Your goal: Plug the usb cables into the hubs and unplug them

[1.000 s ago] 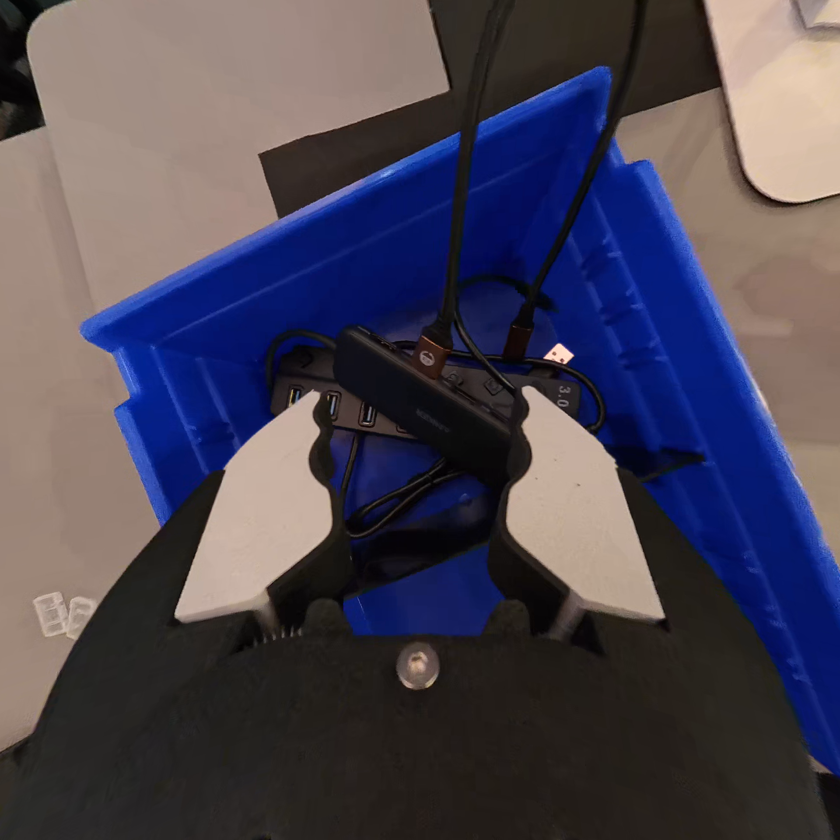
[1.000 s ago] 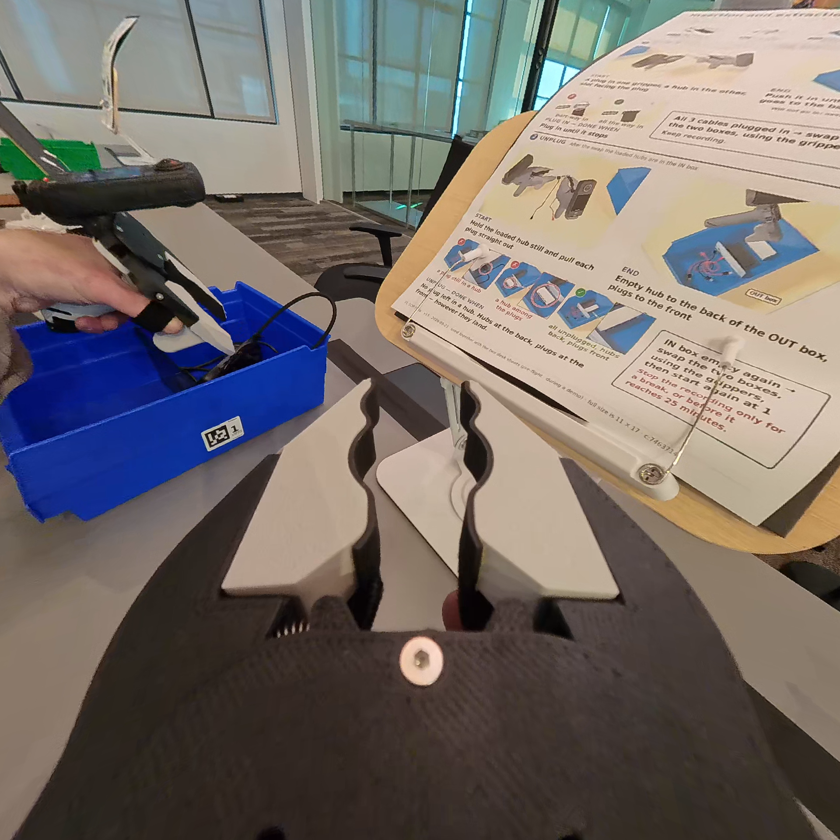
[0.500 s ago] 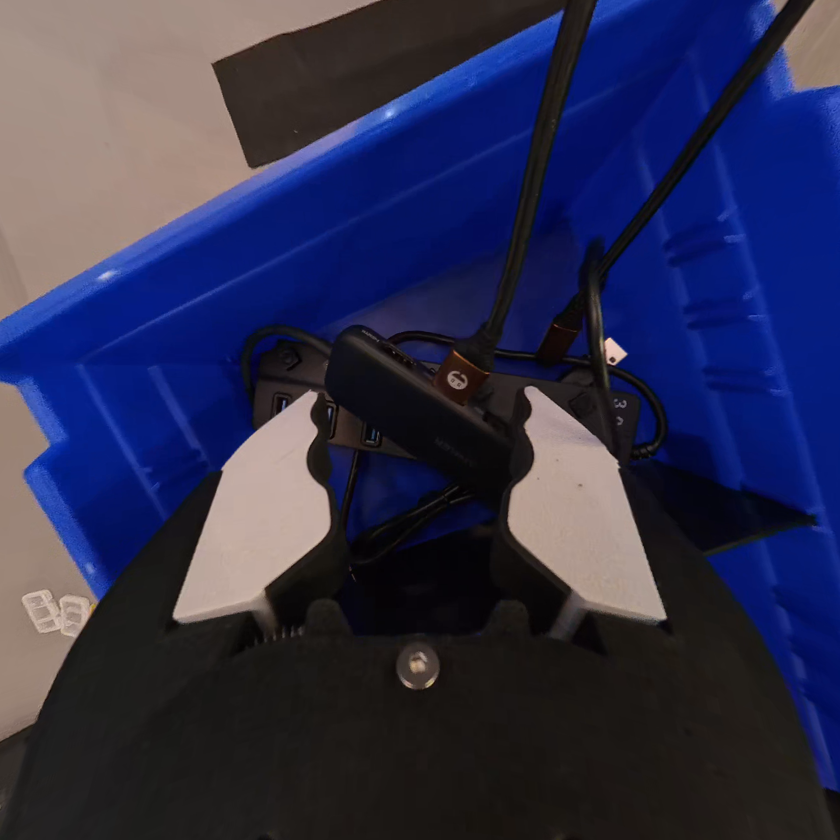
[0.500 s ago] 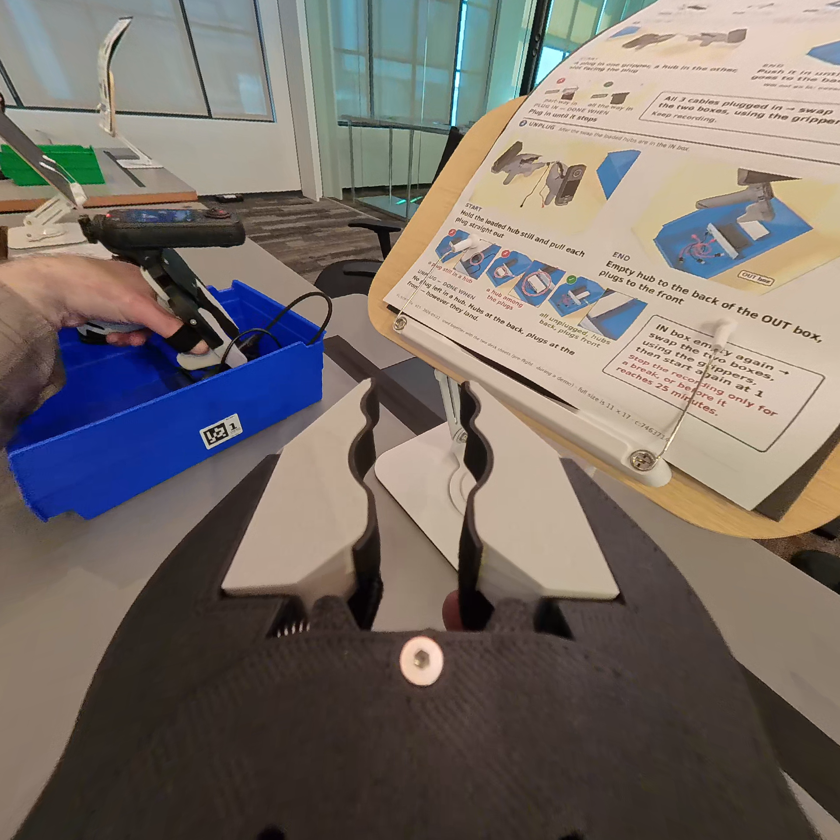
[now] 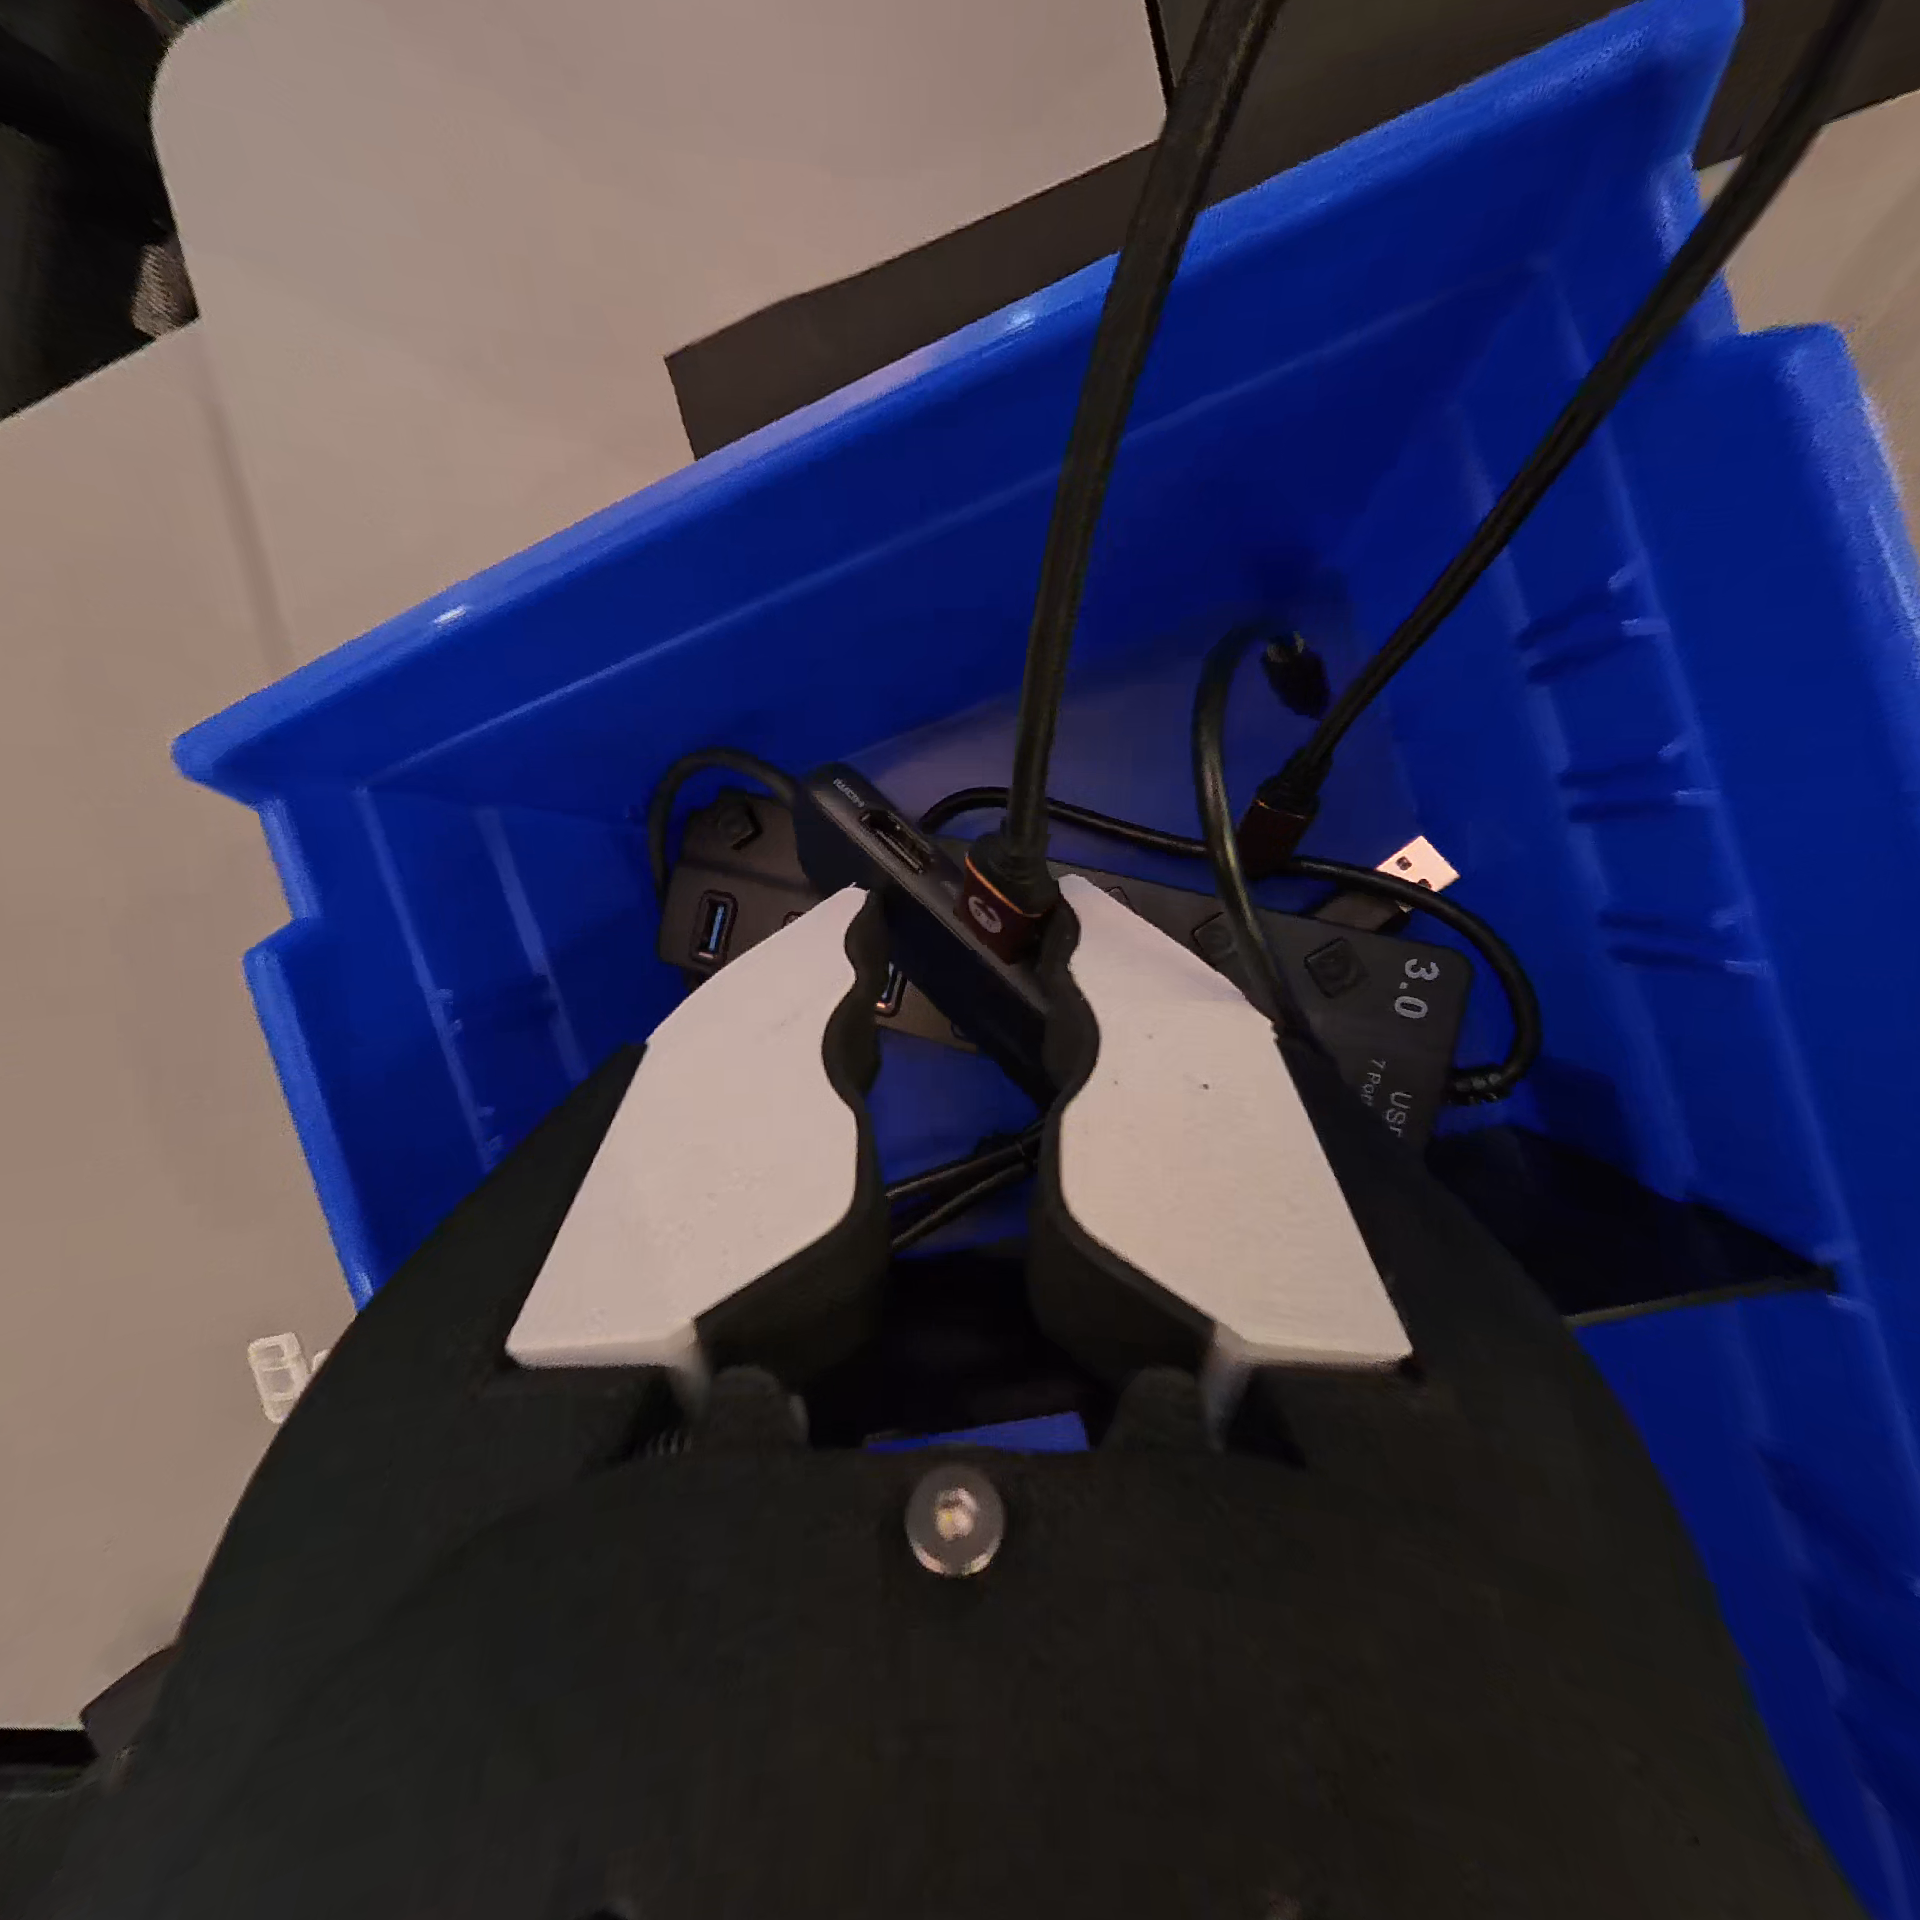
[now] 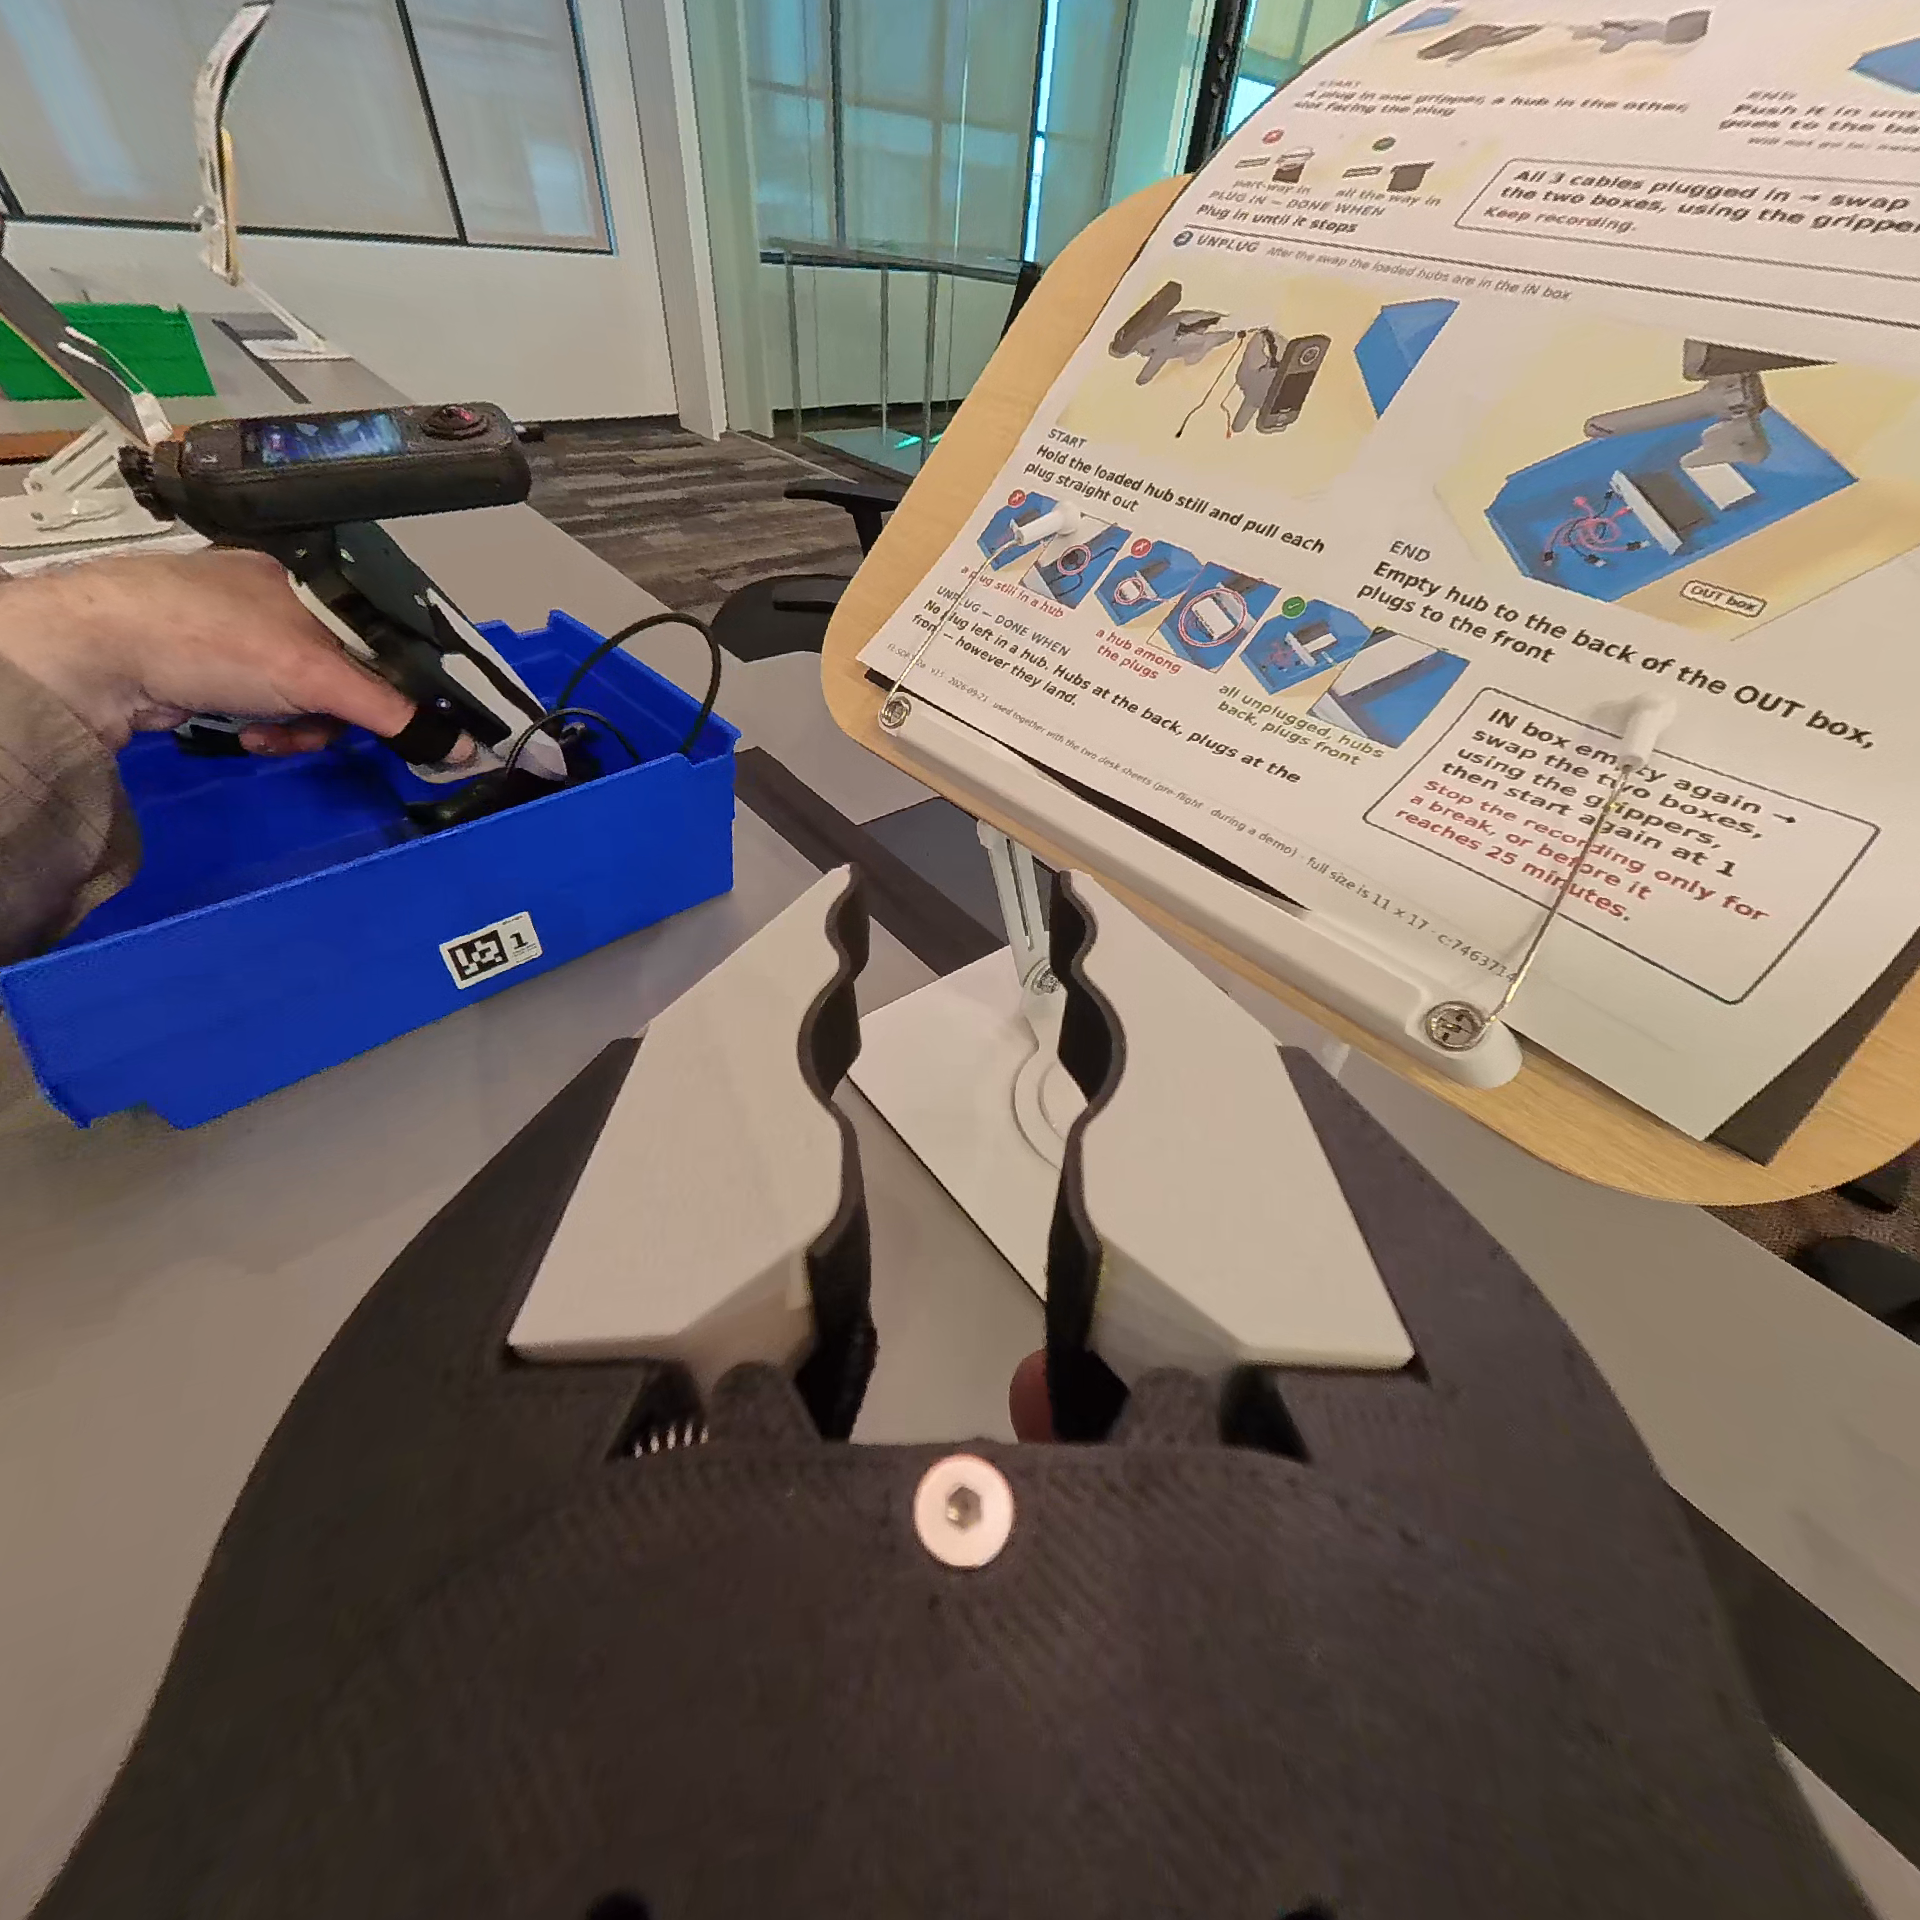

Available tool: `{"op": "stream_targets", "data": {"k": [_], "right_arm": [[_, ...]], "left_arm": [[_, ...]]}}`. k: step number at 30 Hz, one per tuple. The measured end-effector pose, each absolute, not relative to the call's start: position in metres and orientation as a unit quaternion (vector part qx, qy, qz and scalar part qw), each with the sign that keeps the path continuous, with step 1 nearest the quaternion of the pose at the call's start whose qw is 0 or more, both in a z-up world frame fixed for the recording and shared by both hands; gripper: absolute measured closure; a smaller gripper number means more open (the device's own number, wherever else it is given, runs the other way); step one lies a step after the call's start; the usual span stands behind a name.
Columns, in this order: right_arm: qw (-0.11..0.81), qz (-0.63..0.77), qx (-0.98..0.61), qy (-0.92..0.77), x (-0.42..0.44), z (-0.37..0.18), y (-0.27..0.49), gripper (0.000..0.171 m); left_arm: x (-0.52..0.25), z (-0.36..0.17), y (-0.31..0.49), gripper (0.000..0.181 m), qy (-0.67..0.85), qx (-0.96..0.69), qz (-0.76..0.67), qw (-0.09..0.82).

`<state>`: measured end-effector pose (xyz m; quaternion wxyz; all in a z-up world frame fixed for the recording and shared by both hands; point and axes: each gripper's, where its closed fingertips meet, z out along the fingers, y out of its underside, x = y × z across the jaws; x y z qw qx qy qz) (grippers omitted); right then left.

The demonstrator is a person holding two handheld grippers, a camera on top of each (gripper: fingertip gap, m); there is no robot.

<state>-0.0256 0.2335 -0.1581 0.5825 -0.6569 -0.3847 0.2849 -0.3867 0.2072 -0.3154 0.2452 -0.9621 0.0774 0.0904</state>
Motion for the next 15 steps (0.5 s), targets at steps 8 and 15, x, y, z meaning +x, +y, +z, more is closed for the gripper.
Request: {"op": "stream_targets", "data": {"k": [8,15], "right_arm": [[0.584,0.282,-0.655,-0.387,-0.024,-0.157,0.234,0.139],[0.587,0.284,-0.653,-0.386,-0.023,-0.155,0.233,0.141]], "left_arm": [[-0.387,-0.301,0.211,0.161,0.111,-0.946,0.13,0.276],[-0.385,-0.275,0.213,0.162,0.123,-0.926,0.154,0.321]]}}
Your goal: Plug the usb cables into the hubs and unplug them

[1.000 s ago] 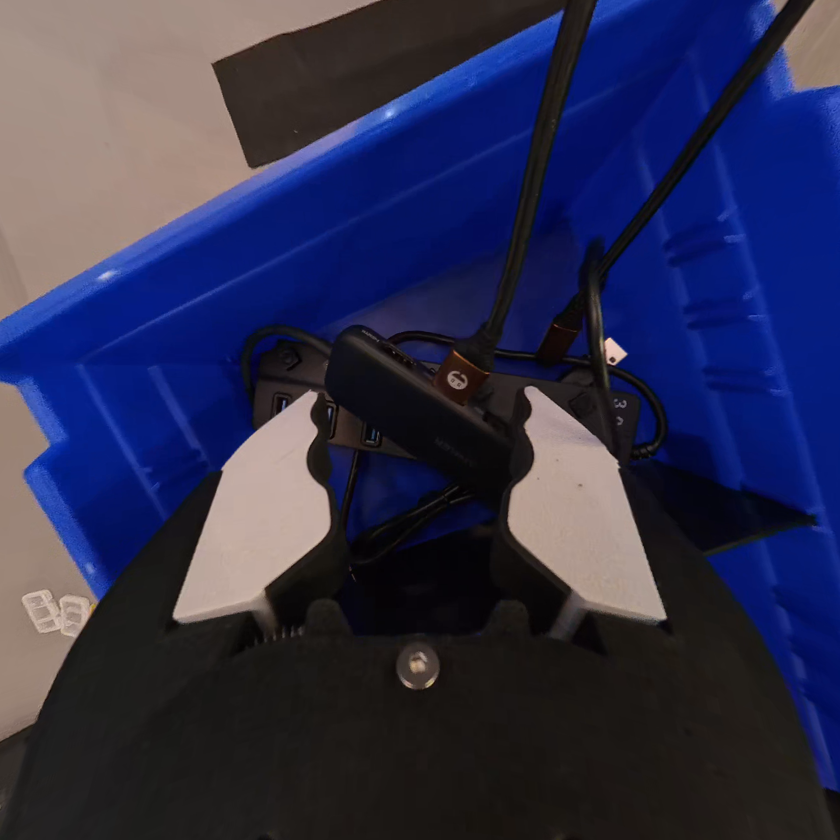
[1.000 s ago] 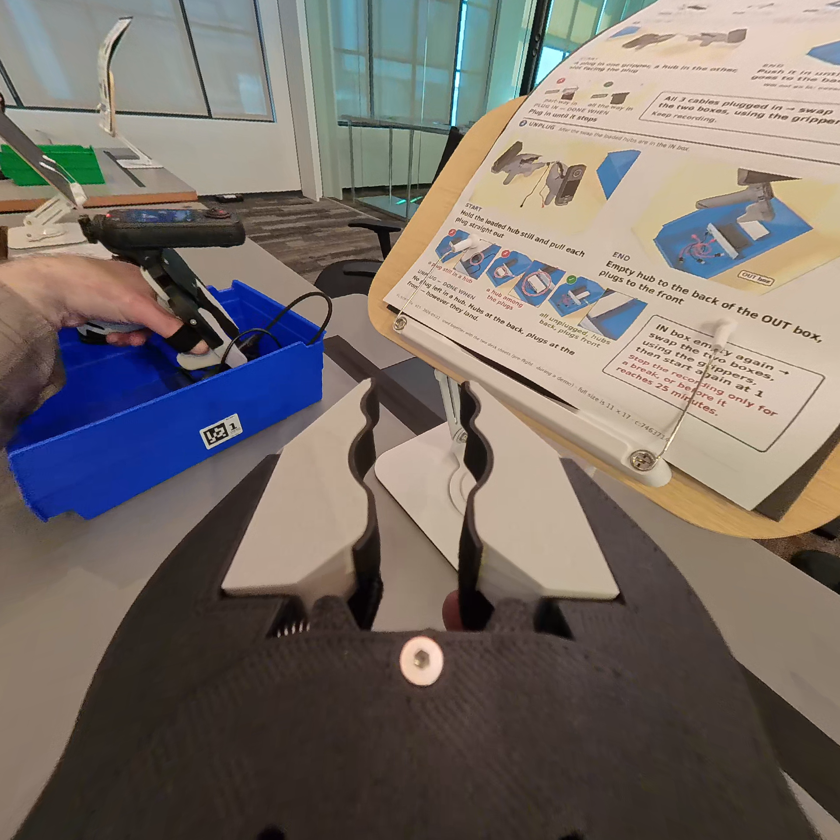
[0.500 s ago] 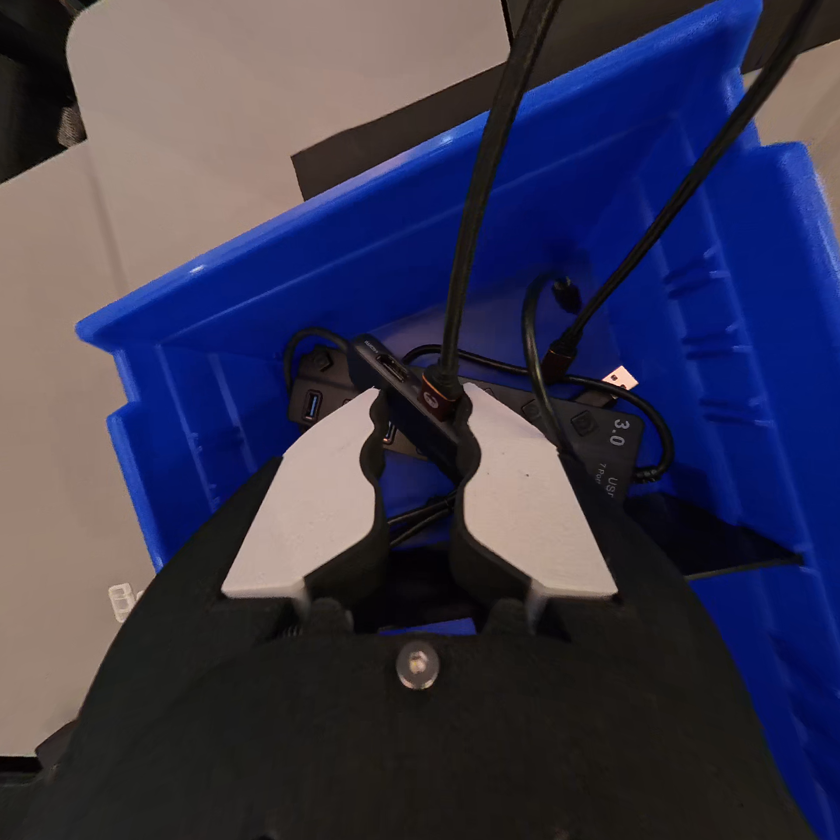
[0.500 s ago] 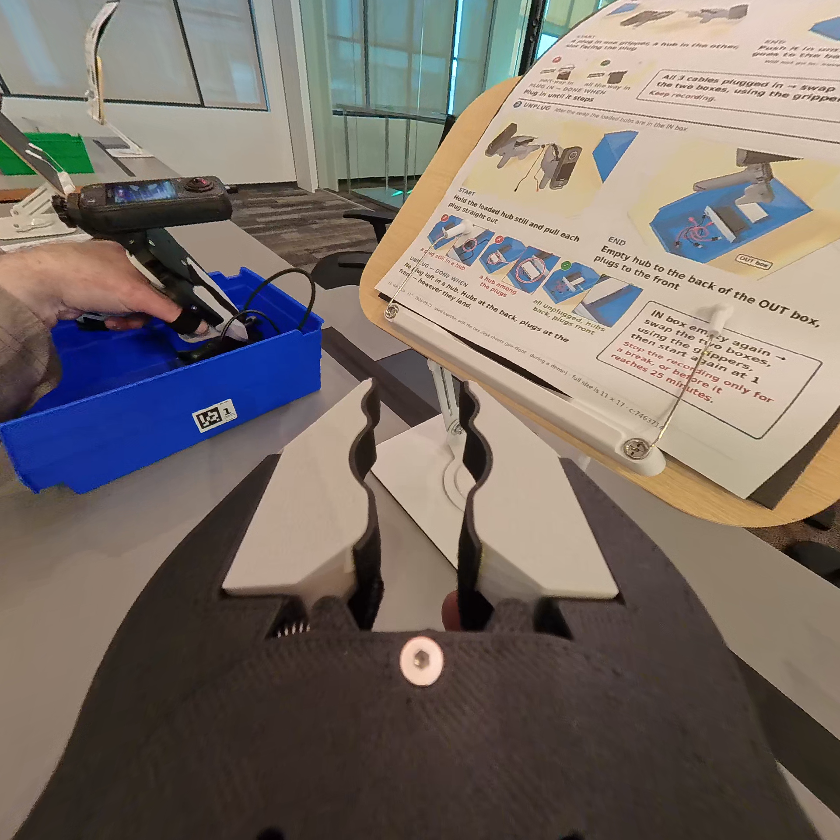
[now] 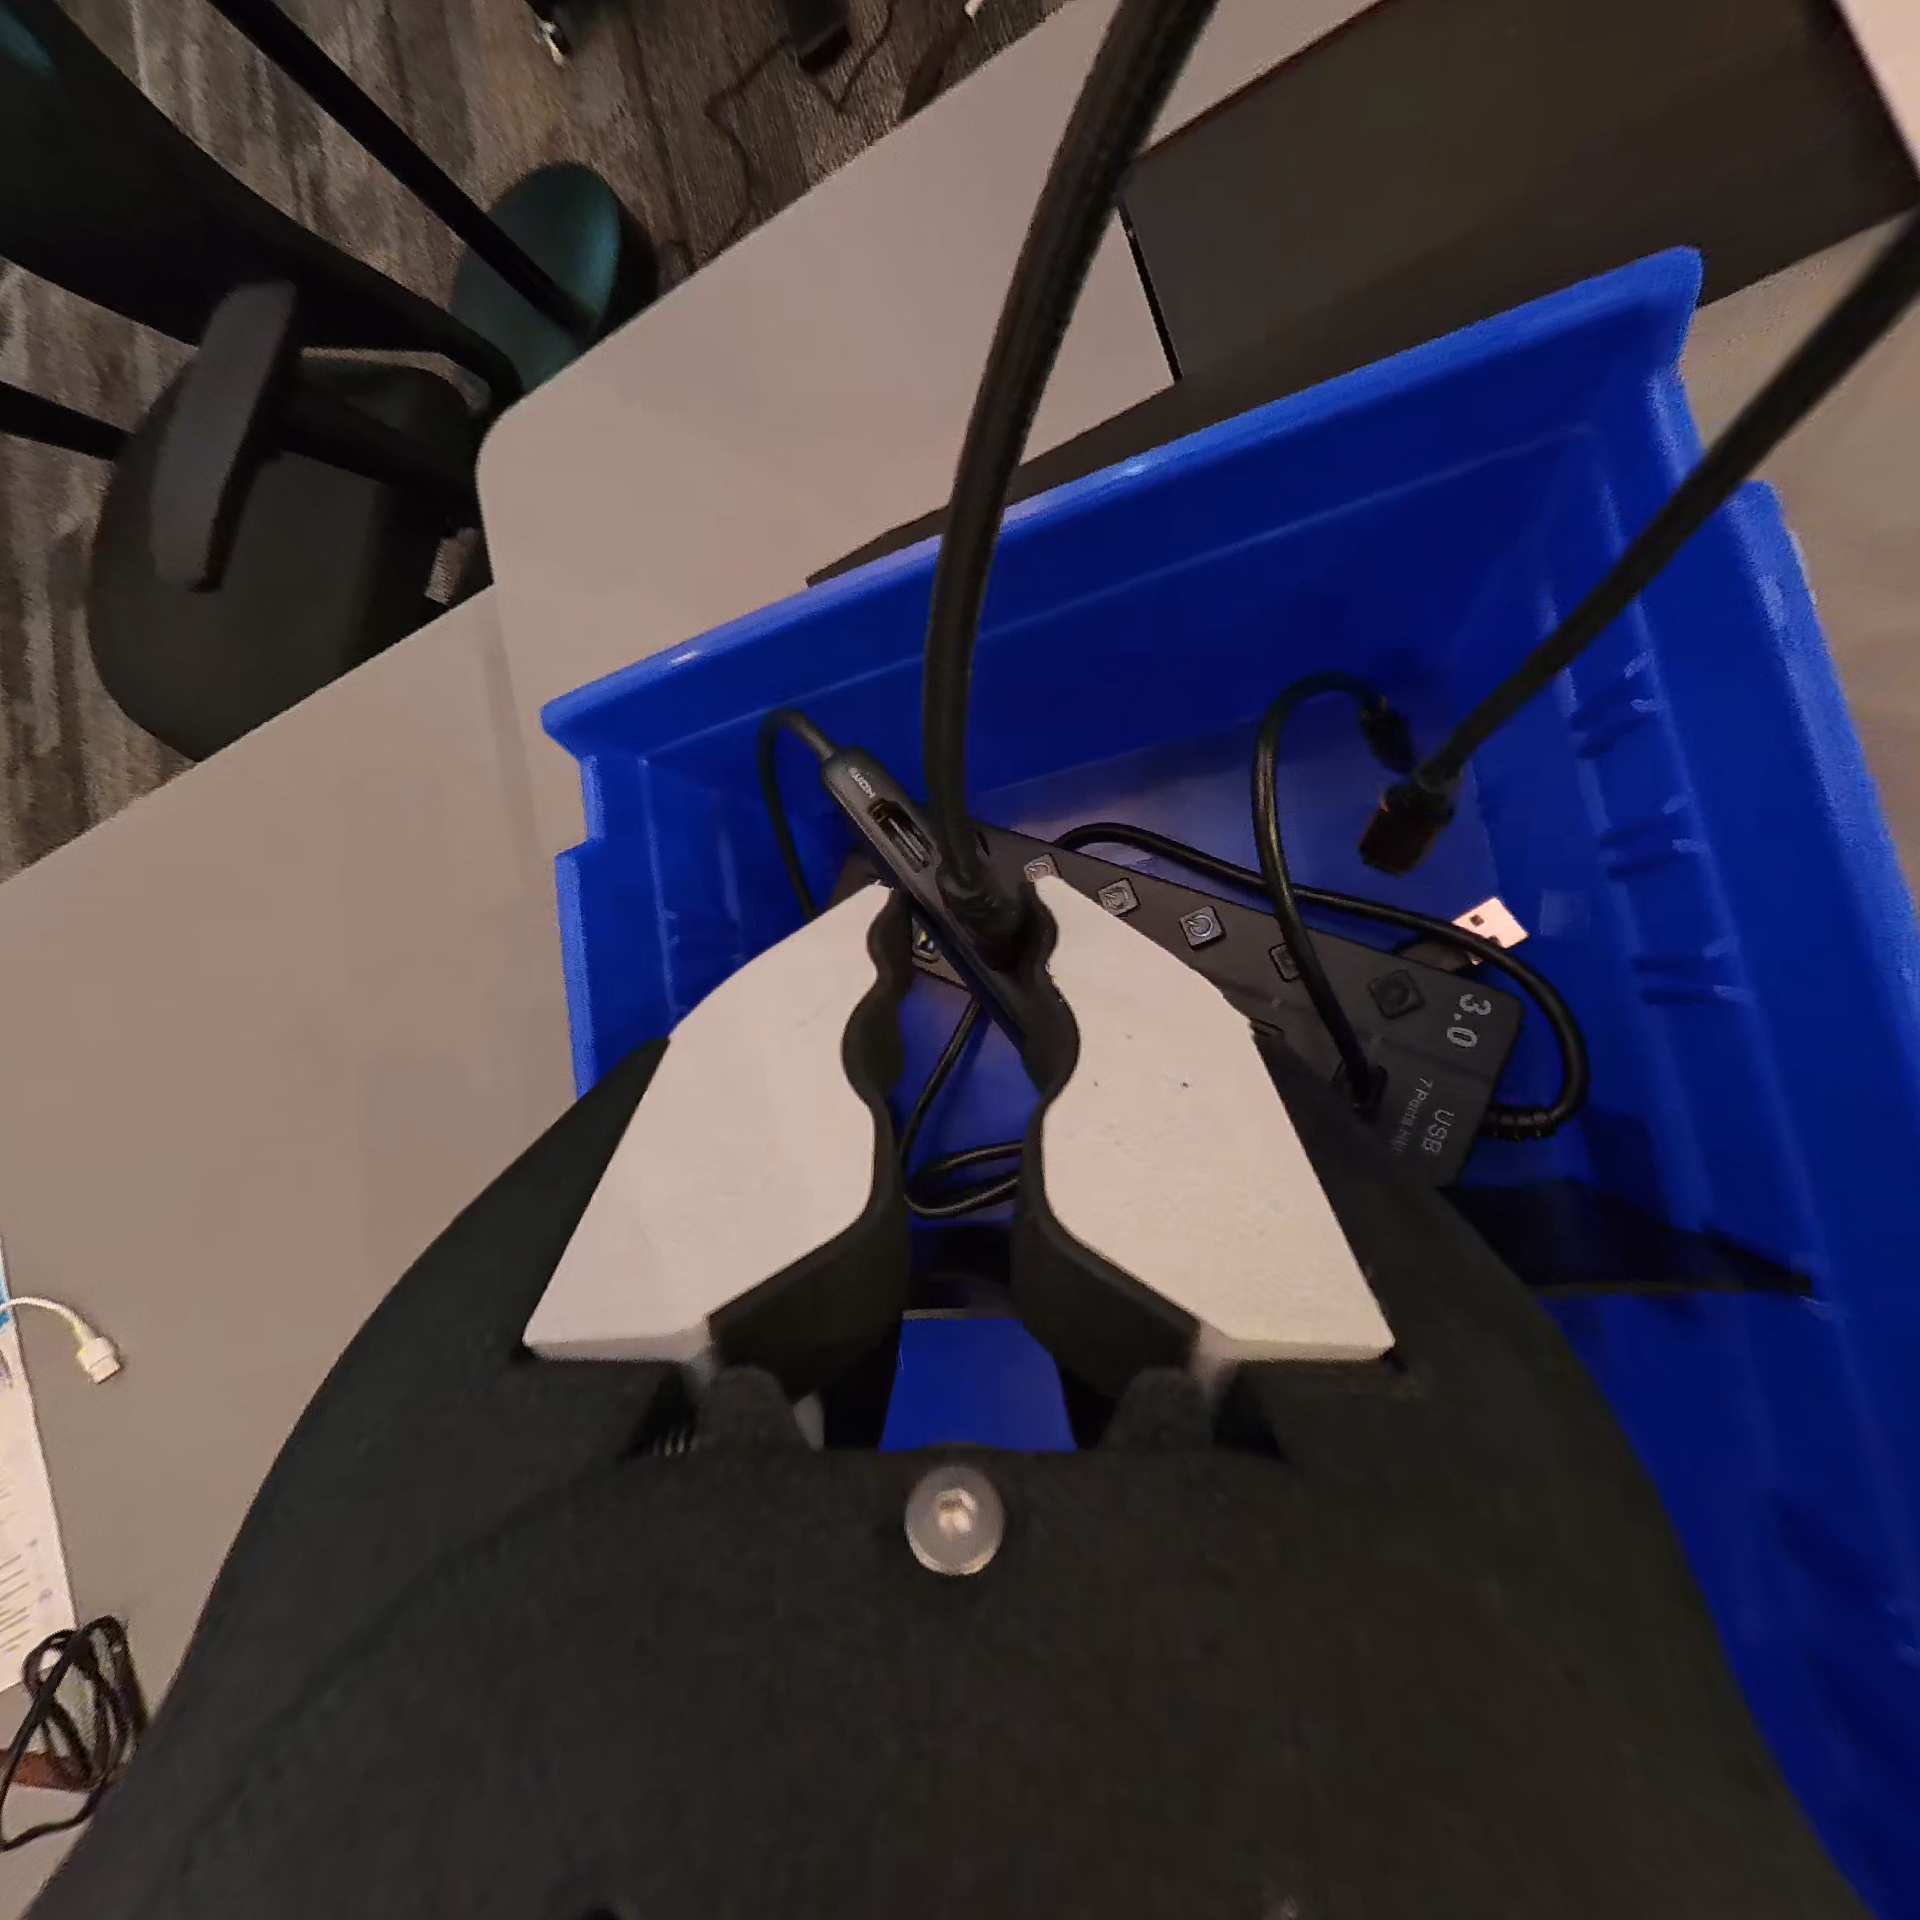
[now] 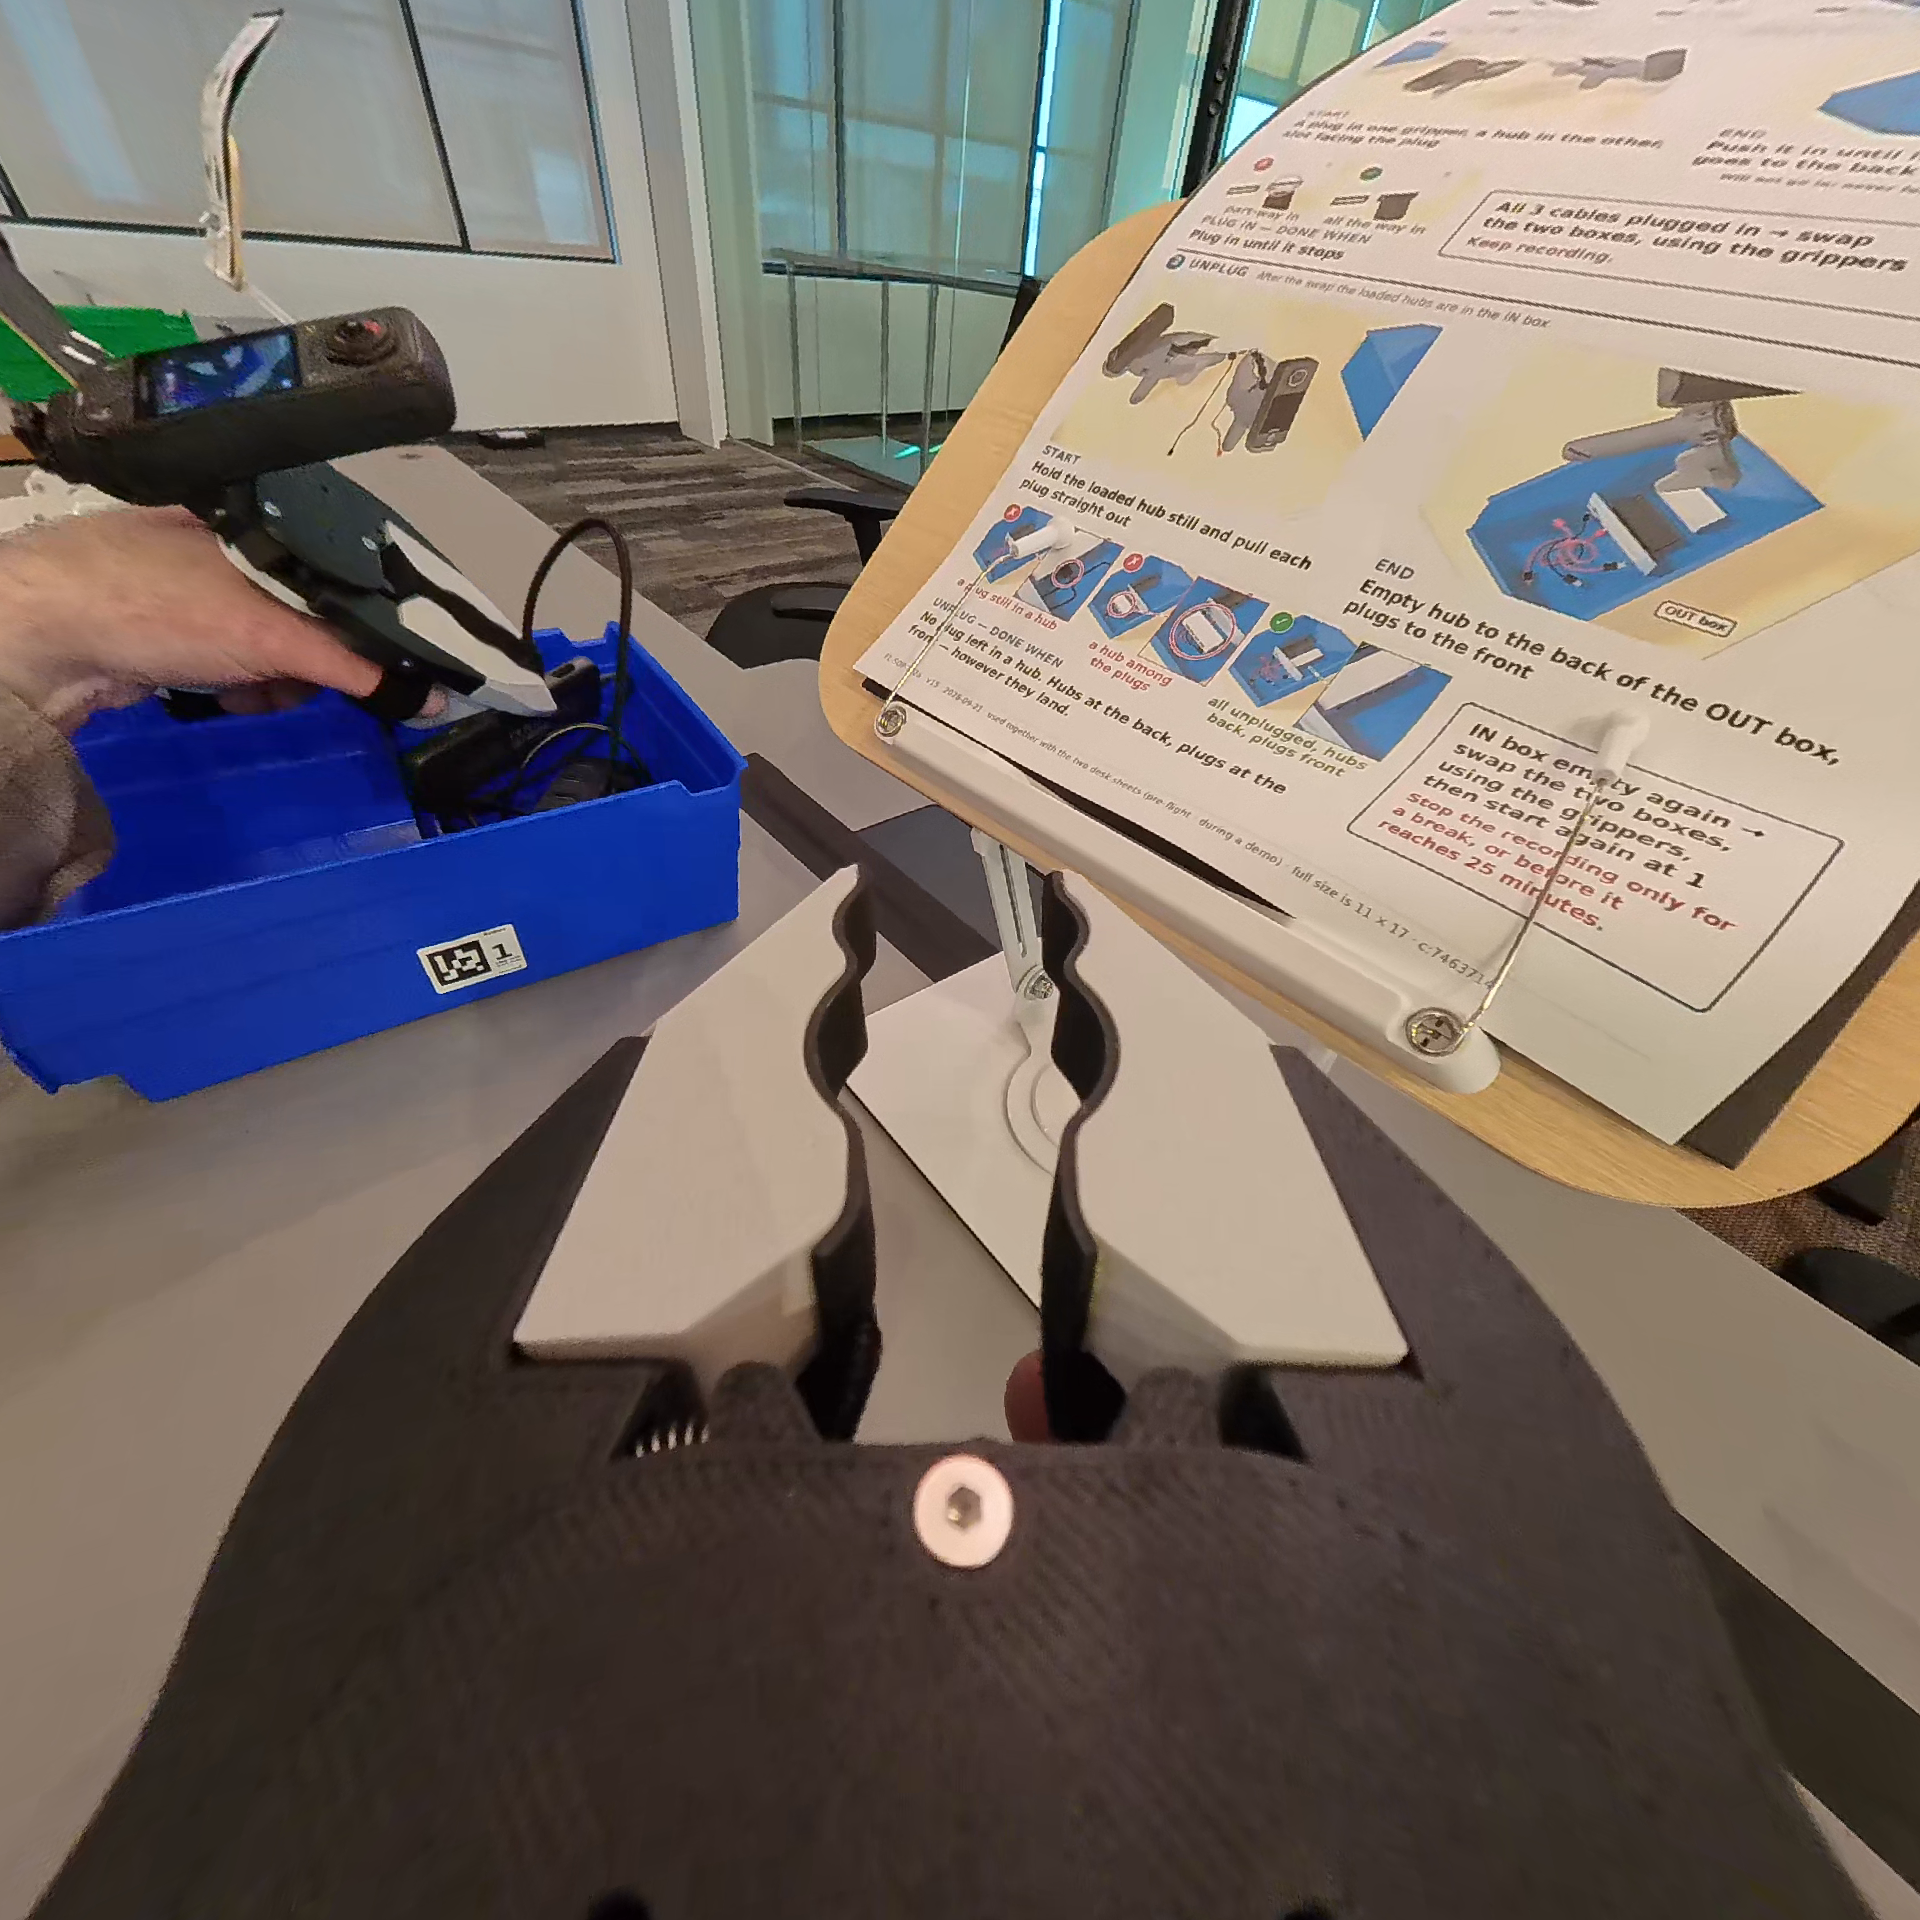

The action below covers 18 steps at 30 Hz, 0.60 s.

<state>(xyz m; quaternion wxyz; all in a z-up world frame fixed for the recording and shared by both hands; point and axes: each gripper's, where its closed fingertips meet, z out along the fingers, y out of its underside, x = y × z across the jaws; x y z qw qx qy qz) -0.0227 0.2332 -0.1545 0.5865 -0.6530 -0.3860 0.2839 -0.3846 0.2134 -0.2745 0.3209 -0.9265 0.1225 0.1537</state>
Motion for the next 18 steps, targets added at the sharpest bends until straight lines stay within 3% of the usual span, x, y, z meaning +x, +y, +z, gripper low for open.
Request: {"op": "stream_targets", "data": {"k": [18], "right_arm": [[0.591,0.284,-0.648,-0.388,-0.023,-0.152,0.232,0.141]], "left_arm": [[-0.379,-0.21,0.213,0.168,0.121,-0.873,0.186,0.434]]}}
